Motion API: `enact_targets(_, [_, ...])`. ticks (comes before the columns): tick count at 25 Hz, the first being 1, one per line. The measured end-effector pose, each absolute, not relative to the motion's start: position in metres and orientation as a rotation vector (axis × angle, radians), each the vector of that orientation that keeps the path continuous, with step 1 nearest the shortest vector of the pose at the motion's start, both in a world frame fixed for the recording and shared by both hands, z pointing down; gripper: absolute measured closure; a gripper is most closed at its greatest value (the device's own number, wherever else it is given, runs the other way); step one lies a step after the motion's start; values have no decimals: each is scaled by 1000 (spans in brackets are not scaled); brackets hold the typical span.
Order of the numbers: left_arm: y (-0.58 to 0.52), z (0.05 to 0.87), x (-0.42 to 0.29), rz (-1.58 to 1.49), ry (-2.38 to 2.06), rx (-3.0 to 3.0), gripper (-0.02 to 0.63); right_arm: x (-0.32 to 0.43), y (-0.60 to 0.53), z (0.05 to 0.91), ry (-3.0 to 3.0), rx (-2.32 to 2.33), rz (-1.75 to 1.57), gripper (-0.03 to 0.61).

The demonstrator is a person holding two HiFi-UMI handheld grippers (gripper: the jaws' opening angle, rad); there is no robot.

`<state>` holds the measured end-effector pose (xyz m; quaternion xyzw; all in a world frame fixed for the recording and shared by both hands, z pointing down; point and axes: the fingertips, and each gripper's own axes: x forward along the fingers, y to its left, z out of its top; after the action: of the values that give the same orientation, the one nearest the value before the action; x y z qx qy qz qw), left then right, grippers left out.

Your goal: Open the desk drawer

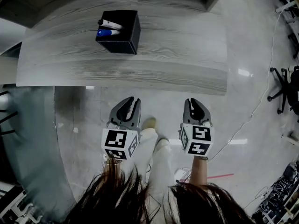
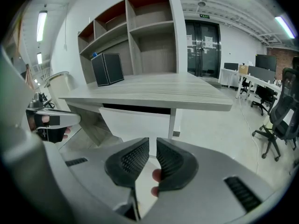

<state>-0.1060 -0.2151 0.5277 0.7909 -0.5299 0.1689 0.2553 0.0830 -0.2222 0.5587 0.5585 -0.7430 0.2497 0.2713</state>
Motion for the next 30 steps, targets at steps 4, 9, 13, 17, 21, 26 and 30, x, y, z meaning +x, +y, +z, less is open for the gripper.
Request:
enact_targets(4, [-219, 537, -105, 463, -1429, 2143, 546, 85, -226, 566, -1998, 1489, 676, 511])
enact_targets(9, [-225, 544, -101, 462, -1425, 2142, 541, 89, -231, 571, -1990, 1491, 682, 499])
enact_targets(13, [-232, 547, -100, 462, -1429, 2142, 540, 92, -235, 575, -1985, 1485, 672, 491])
enact_targets(17, [-238, 552, -98, 462, -1417, 2141, 535, 92, -241, 579, -1987, 1475, 676, 483])
enact_targets(21, [-246, 556, -96, 444, -1416, 2130, 533, 92, -246, 582, -1991, 1462, 679, 472])
enact_targets(26, [-256, 557, -89, 435, -1403, 2145, 517, 93, -251, 584, -1990, 1452, 686, 449])
enact_targets(30, [-260, 559, -88, 443, -1399, 2154, 517, 94, -254, 586, -1989, 1446, 689, 437])
